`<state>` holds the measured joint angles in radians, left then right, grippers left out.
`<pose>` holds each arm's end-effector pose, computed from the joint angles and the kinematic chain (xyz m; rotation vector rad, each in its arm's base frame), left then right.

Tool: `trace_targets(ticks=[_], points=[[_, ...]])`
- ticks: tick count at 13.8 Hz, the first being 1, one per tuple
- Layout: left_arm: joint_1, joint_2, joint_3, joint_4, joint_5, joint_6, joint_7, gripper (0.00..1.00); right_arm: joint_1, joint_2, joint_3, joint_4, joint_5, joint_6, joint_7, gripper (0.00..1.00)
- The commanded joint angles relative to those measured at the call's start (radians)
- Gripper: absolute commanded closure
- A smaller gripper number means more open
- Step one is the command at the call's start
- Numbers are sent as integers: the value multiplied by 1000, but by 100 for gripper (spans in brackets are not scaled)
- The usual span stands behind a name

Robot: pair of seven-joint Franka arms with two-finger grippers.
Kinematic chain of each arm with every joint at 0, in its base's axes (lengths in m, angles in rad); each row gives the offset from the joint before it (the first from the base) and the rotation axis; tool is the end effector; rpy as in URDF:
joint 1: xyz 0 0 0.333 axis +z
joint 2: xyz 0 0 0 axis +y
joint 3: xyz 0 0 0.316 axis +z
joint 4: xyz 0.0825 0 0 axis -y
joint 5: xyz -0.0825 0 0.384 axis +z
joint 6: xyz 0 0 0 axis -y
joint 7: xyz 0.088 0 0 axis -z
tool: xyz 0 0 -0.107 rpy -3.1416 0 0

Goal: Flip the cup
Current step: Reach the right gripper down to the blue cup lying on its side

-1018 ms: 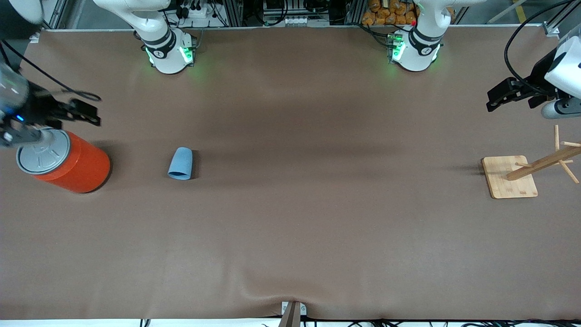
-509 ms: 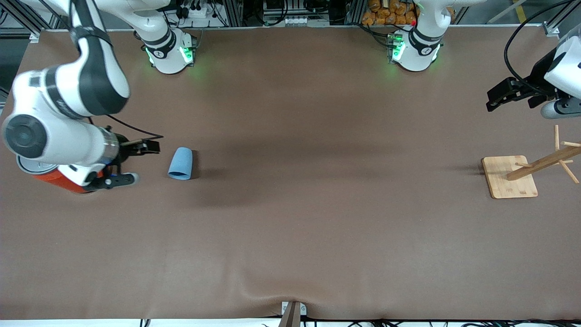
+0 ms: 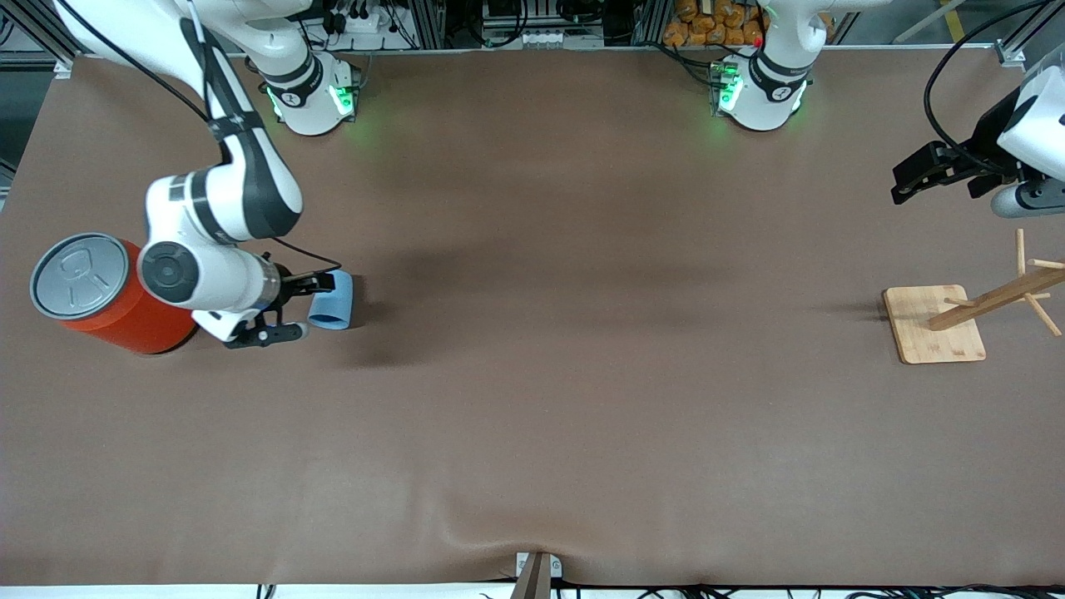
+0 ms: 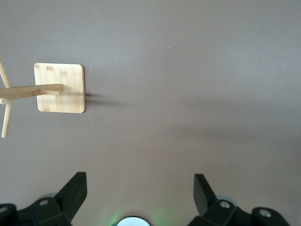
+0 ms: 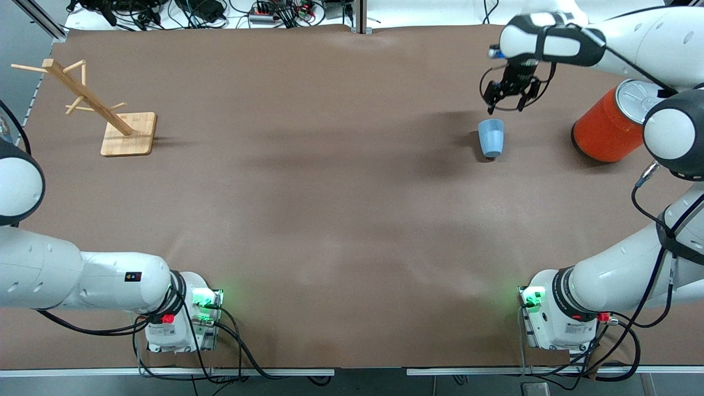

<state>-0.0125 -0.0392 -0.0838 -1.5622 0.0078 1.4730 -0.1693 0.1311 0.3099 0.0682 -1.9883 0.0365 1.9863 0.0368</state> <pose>0.5298 -0.0513 0.6414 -3.1210 -0.1151 0.0753 0.5561 0.1137 0.2867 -3.0801 -0.2199 0.4908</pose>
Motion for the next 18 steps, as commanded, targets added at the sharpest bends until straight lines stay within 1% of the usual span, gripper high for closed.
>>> trace_targets(ticks=[1,4,10,14,15,16,17,18], points=[[6,-5,-7,4,4,-14,4,0,15,17,-2,-46,2,31,14,0],[6,-2,-7,-1,4,-13,4,0,18,18,-2,-69,2,74,14,0],[5,1,-7,-2,3,-11,4,0,25,78,-2,-86,-1,199,14,0],[5,2,-7,-2,3,-11,5,0,32,101,-4,-86,-29,229,12,0],[5,2,-7,-2,3,-11,5,0,27,116,-4,-86,-36,252,12,12],[5,2,-7,-2,3,-11,5,0,27,124,-2,-83,-36,259,12,50],[3,2,-7,-2,3,-11,5,0,31,124,-2,-72,-36,252,12,80],[3,2,-7,-2,3,-11,4,0,33,124,-1,-52,-35,237,15,100]])
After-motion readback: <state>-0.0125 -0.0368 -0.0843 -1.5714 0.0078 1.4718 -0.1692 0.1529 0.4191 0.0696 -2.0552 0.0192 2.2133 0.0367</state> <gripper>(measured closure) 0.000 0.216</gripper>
